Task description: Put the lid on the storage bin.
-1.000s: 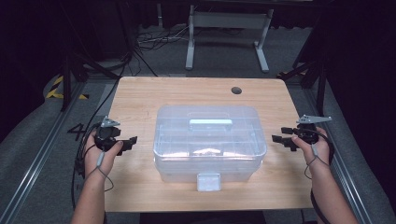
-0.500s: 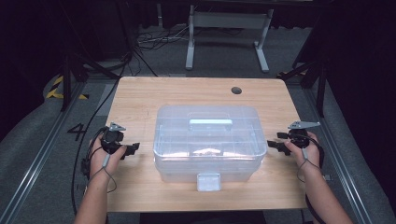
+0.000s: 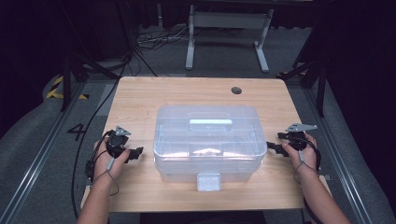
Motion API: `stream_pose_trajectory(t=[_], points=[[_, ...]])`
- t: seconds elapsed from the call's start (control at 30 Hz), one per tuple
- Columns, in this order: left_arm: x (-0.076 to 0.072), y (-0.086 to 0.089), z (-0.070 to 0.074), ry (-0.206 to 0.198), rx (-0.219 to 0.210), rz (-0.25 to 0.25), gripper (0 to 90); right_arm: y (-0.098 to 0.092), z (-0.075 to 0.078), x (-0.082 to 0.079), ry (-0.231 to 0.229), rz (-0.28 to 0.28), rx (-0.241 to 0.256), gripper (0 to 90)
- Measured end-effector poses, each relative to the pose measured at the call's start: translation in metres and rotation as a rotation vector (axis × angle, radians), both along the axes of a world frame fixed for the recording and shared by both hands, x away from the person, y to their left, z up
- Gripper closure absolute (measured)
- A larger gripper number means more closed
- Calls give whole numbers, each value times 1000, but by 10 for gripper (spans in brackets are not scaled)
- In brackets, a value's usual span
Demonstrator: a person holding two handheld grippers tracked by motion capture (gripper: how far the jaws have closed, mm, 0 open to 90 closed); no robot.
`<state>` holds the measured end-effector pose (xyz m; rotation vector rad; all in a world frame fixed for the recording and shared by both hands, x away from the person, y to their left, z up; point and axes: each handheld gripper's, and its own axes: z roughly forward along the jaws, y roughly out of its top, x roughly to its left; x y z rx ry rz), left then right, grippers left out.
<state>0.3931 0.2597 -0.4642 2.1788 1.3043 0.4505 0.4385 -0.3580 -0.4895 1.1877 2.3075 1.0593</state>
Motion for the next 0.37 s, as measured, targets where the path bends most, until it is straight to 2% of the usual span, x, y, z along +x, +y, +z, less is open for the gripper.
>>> stream_pose_trajectory(t=[0.13, 0.23, 0.37], points=[[-1, 0, 1, -17, -8, 0, 203, -1, 0, 0, -15, -3, -7, 243], [-3, 1, 1, -31, -31, 18, 203, -2, 1, -1, -30, -10, -9, 236], [-3, 3, 2, -24, -34, 43, 201, -2, 1, -1, -38, -12, -10, 225]])
